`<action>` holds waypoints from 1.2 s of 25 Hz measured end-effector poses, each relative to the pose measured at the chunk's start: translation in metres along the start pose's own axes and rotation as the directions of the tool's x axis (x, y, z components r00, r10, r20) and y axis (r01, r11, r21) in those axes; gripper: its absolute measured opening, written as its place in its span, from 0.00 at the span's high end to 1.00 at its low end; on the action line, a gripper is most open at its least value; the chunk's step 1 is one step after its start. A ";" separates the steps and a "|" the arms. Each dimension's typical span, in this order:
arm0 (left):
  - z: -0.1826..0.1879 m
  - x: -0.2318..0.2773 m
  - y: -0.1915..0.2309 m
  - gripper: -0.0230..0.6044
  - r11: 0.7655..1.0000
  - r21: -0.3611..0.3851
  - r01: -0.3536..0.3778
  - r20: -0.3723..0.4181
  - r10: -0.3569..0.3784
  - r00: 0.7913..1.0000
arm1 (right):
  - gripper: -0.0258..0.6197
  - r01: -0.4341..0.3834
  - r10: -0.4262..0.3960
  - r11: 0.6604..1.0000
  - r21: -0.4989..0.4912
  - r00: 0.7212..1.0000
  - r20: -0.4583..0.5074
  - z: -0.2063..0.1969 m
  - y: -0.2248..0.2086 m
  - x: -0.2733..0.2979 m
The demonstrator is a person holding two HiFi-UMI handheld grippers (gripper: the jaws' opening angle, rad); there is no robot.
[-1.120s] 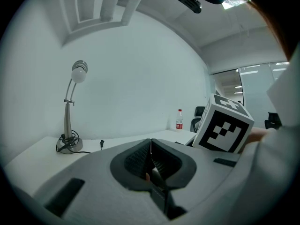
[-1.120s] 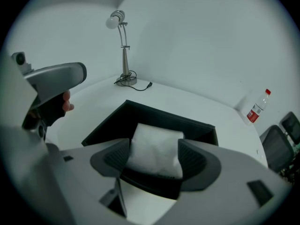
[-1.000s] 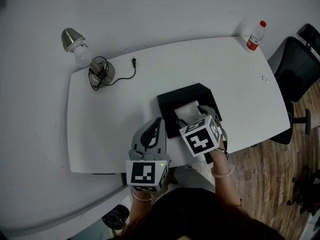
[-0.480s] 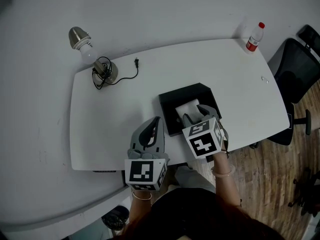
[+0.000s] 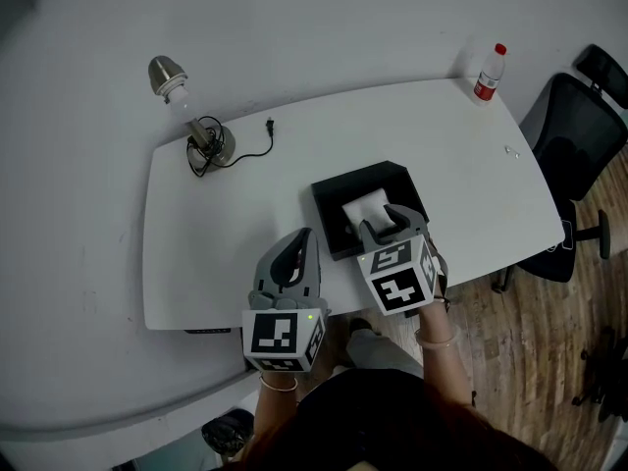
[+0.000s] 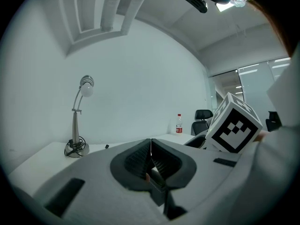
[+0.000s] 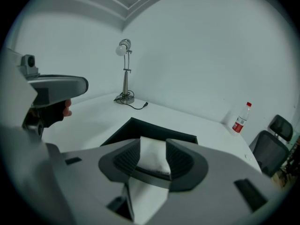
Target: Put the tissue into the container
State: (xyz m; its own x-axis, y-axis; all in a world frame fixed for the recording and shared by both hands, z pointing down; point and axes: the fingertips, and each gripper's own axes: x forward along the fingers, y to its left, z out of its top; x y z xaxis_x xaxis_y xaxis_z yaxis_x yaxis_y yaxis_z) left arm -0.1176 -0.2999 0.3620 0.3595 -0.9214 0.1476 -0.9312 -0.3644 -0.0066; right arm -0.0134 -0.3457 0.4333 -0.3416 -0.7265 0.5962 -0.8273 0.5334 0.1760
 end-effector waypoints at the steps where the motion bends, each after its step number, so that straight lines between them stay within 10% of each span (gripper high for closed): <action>1: 0.001 -0.002 -0.001 0.92 1.000 0.002 0.001 0.002 -0.001 1.000 | 0.68 0.007 -0.007 1.000 -0.002 1.000 0.008 0.000 0.000 -0.003; 30: 0.017 -0.097 -0.035 0.92 0.999 0.031 0.019 0.080 -0.022 0.997 | 0.82 0.120 -0.115 0.993 -0.013 0.973 0.202 0.004 0.042 -0.114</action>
State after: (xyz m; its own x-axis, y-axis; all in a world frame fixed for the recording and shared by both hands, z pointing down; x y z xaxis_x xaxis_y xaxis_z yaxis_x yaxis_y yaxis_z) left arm -0.1190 -0.1999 0.3313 0.3834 -0.9211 0.0682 -0.9217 -0.3863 -0.0346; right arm -0.0114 -0.2421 0.3696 -0.3271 -0.8556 0.4012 -0.8565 0.4478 0.2566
